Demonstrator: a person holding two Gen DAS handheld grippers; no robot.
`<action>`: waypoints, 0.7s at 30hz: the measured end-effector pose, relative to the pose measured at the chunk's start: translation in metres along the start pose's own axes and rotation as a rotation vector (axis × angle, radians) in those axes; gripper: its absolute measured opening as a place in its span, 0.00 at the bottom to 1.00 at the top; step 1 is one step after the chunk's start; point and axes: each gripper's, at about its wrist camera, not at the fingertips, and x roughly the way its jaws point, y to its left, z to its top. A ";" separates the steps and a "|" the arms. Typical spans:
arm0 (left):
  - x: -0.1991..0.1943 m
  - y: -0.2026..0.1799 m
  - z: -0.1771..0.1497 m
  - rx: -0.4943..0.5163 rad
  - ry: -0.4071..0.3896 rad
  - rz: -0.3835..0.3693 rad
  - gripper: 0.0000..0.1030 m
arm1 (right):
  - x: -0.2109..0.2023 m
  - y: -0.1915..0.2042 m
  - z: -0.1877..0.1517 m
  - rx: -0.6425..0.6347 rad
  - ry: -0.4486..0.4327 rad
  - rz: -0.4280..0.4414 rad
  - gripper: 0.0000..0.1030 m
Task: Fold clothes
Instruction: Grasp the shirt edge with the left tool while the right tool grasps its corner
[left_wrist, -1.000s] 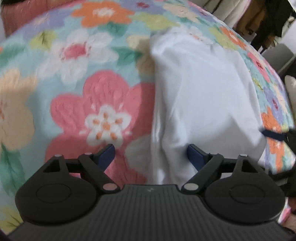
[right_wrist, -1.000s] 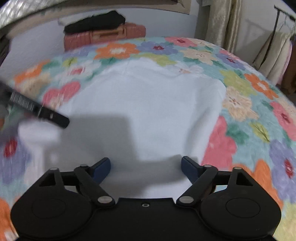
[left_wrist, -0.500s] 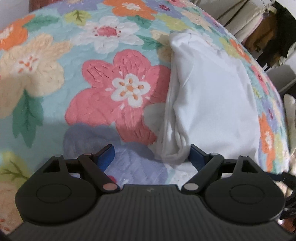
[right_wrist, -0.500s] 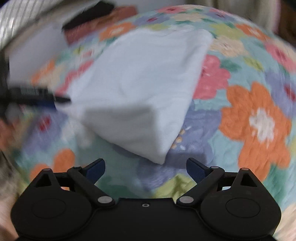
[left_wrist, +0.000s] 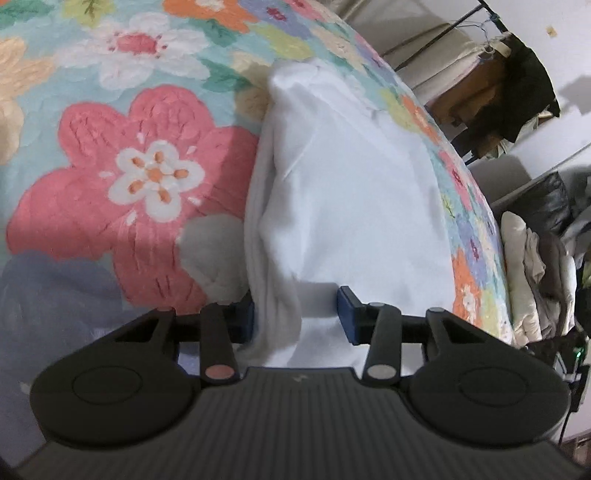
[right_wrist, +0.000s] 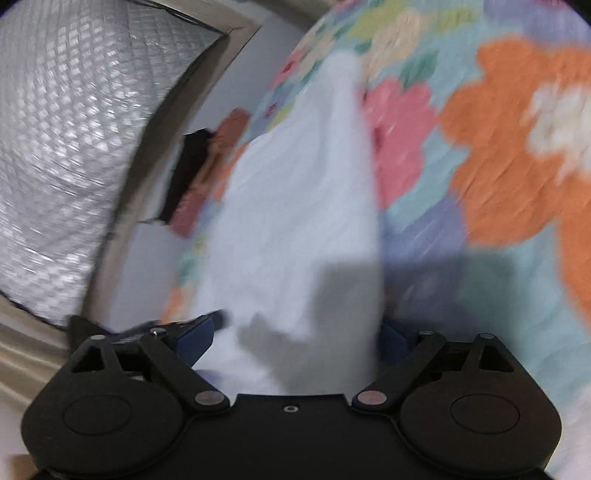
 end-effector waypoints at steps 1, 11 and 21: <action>0.001 0.003 0.001 -0.025 0.003 -0.019 0.49 | 0.003 0.001 -0.001 -0.001 0.000 -0.006 0.91; -0.030 -0.007 -0.011 -0.062 -0.048 -0.116 0.15 | -0.012 0.024 -0.004 -0.039 -0.060 -0.041 0.20; -0.088 -0.025 -0.077 -0.037 -0.011 -0.067 0.15 | -0.064 0.045 -0.070 0.152 -0.070 0.011 0.19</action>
